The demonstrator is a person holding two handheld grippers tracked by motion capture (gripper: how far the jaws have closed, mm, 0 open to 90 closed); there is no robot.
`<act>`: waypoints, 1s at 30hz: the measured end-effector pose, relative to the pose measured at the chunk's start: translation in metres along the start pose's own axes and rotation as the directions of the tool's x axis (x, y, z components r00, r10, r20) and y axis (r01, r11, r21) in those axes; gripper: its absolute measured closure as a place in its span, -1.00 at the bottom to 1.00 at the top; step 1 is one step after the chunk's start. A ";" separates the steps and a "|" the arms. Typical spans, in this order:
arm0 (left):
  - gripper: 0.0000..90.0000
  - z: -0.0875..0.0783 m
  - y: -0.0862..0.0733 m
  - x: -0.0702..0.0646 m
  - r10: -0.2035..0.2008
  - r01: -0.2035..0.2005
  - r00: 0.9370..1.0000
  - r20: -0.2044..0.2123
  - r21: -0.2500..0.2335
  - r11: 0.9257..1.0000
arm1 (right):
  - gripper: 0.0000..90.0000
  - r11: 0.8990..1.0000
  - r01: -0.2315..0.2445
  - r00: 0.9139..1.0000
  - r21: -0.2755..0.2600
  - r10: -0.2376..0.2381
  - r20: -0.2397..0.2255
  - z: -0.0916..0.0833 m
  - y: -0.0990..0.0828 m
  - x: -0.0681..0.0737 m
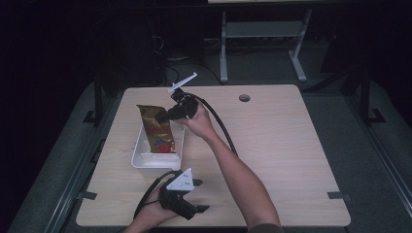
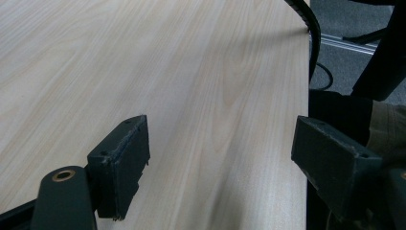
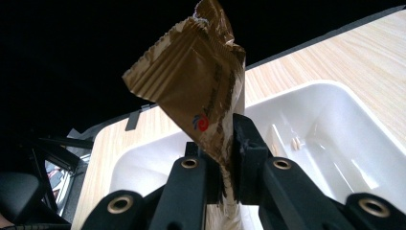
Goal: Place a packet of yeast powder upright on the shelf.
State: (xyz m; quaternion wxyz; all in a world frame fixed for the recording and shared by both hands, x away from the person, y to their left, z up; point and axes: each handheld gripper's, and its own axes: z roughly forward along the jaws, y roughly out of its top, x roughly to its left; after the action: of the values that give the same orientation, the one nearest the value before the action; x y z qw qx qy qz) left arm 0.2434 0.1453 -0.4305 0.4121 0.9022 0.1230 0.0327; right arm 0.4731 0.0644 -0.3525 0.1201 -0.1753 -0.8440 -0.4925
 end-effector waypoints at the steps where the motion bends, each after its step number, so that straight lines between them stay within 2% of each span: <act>1: -0.55 0.000 0.000 0.000 0.000 0.000 1.000 0.000 0.000 1.000 | 0.86 1.000 0.001 1.000 0.004 -0.001 0.000 0.000 -0.001 0.000; 30: -0.55 0.001 -0.001 0.001 -0.005 0.005 1.000 0.001 0.006 1.000 | 0.82 0.999 -0.039 0.999 -0.008 0.039 -0.021 0.009 -0.023 -0.006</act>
State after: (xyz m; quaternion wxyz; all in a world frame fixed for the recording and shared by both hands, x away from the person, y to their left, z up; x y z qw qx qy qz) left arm 0.2439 0.1454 -0.4319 0.4098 0.9030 0.1251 0.0307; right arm 0.4686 0.0604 -0.3772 0.1377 -0.1872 -0.8370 -0.4954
